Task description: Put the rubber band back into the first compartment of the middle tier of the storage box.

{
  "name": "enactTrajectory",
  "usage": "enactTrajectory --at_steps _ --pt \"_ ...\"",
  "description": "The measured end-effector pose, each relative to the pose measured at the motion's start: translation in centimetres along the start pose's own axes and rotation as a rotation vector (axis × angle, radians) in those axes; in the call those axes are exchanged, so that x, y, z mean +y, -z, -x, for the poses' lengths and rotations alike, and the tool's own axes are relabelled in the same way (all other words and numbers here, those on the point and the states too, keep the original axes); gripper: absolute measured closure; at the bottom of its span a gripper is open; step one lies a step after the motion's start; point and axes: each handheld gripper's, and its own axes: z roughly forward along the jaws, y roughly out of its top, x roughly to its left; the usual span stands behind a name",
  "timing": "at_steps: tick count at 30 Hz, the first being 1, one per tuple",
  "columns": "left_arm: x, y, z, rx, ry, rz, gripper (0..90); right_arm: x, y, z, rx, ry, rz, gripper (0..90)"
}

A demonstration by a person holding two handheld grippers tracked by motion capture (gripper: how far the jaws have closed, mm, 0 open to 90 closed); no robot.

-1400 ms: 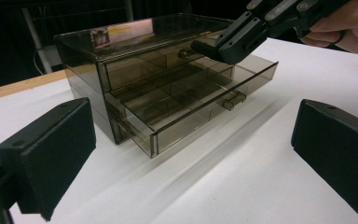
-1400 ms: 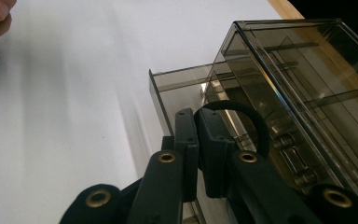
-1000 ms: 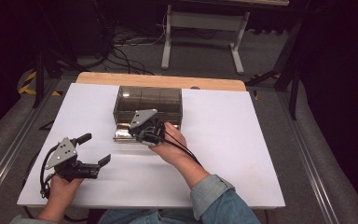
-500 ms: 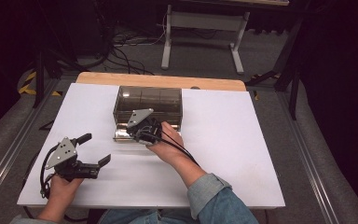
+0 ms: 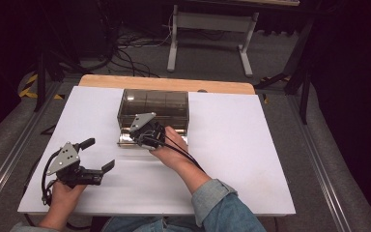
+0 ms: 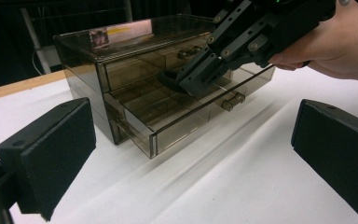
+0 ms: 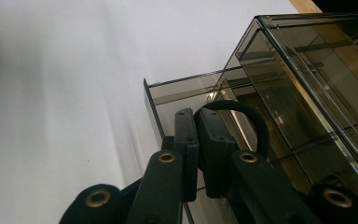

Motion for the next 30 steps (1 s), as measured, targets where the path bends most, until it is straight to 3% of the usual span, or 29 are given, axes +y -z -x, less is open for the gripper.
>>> enactTrajectory --at_steps 30 --pt "0.0 0.0 0.0 -0.001 0.005 0.005 0.5 -0.3 -1.4 0.2 0.006 -0.017 -0.044 86.6"
